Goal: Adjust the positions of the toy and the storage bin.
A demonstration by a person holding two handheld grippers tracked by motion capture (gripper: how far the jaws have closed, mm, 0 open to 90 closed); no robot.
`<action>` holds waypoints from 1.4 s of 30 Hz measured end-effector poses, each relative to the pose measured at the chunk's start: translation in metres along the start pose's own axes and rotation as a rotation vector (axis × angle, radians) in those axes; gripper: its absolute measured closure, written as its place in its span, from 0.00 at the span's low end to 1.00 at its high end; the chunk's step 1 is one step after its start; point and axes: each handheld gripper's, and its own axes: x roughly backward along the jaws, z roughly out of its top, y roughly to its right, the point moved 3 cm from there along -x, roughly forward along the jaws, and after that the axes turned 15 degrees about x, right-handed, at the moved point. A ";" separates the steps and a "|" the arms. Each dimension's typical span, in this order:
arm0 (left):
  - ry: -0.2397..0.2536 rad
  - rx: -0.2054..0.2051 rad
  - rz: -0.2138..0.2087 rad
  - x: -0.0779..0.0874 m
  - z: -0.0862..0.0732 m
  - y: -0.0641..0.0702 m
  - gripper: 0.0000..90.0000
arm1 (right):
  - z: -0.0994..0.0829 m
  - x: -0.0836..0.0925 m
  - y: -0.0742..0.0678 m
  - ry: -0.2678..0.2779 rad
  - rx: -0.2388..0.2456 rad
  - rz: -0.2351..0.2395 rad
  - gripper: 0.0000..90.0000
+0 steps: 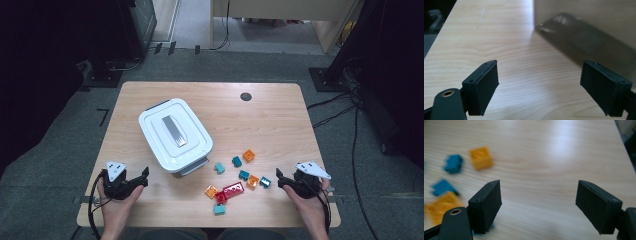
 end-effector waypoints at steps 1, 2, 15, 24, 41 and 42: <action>0.000 0.000 0.000 0.000 0.000 0.000 0.16 | 0.000 0.000 0.000 0.000 0.000 0.000 0.23; 0.000 -0.011 -0.014 0.002 0.000 0.004 0.16 | 0.014 0.004 -0.013 0.034 0.021 0.035 0.23; 0.007 -0.068 -0.130 0.016 0.000 0.040 0.17 | 0.082 -0.003 -0.097 0.165 0.090 0.277 0.31; 0.009 -0.097 -0.132 0.014 -0.001 0.051 0.18 | 0.105 -0.009 -0.167 0.171 0.134 0.371 0.15; 0.006 -0.091 -0.106 0.014 -0.003 0.045 0.22 | 0.112 -0.026 -0.225 0.101 0.093 0.293 0.00; 0.005 -0.092 -0.103 0.014 -0.003 0.045 0.22 | 0.112 -0.028 -0.225 0.101 0.098 0.279 0.00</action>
